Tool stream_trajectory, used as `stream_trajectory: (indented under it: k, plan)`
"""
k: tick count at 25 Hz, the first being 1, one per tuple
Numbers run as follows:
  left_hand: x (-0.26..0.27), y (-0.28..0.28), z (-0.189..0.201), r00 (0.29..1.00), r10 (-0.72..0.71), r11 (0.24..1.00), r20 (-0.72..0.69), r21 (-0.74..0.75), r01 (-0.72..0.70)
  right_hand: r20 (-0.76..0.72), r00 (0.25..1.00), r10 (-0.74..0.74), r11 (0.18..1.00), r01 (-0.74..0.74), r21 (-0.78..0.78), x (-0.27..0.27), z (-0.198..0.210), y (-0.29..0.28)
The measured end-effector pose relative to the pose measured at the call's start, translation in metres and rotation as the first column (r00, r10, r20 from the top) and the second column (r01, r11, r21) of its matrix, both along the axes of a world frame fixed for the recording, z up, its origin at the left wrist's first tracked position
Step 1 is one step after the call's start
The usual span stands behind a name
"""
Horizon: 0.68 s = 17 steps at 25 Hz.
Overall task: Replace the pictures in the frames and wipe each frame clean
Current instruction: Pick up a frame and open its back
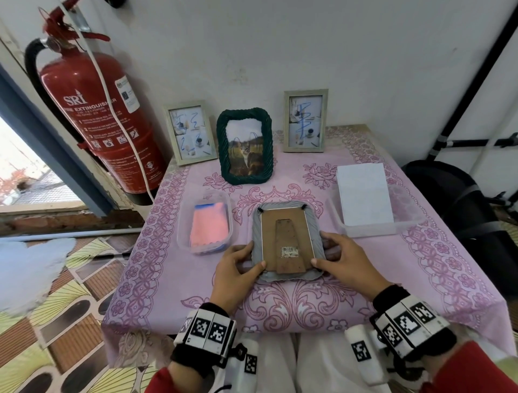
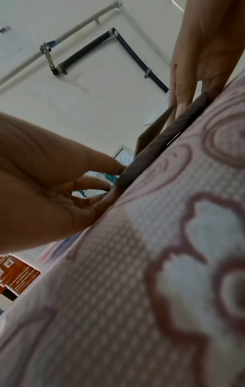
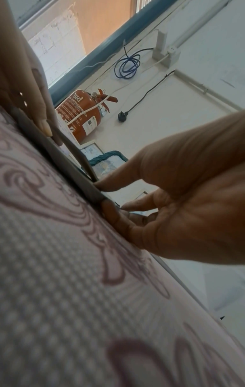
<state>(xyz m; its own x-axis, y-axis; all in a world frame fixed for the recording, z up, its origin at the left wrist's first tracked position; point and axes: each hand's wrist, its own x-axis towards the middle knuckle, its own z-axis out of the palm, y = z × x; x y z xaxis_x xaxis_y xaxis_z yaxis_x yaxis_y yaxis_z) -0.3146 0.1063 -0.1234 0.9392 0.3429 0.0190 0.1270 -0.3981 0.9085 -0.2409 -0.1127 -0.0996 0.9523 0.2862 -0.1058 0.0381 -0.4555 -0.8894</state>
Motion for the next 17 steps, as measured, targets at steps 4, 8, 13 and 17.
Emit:
stream_trajectory:
  k: [4,8,13,17]
  plan:
    - [-0.0001,0.0017,-0.0013,1.0,-0.011,1.0,-0.003,-0.022,0.011,-0.014,1.0,-0.013,1.0,0.013,0.022,-0.0013,-0.0009,-0.0005]
    - [-0.0001,0.0026,-0.002,1.0,-0.021,0.998,-0.006,-0.056,0.02,-0.029,1.0,-0.001,0.999,0.002,0.036,0.0002,-0.0036,-0.0025]
    - [-0.001,0.0029,-0.0032,1.0,-0.02,0.997,-0.001,-0.077,0.02,-0.051,0.999,0.002,0.998,0.001,0.059,0.0,-0.0047,-0.0042]
    - [-0.0017,0.0026,-0.0038,1.0,-0.012,0.997,0.006,-0.071,0.012,0.081,0.996,0.038,0.989,-0.026,-0.149,-0.0055,0.0021,-0.0023]
